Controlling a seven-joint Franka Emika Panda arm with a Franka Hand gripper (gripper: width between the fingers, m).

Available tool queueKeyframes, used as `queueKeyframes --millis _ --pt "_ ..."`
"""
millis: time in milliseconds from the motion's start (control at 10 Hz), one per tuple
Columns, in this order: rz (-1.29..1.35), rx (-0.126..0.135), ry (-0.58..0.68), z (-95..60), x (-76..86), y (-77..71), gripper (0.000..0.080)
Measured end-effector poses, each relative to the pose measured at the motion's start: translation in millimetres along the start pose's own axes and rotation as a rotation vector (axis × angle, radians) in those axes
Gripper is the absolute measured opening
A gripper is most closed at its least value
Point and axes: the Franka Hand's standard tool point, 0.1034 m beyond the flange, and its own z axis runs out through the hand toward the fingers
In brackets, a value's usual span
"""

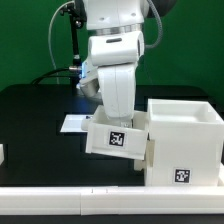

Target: Assemble drawer

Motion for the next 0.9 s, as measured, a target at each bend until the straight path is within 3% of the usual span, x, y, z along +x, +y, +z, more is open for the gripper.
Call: queueKeyframes --millis 400,900 --pt "-0.003 -0.009 0.006 3.4 2.1 -0.5 0.0036" --pt "-0.003 0.007 0.012 11.1 4.4 -4.4 0.0036"
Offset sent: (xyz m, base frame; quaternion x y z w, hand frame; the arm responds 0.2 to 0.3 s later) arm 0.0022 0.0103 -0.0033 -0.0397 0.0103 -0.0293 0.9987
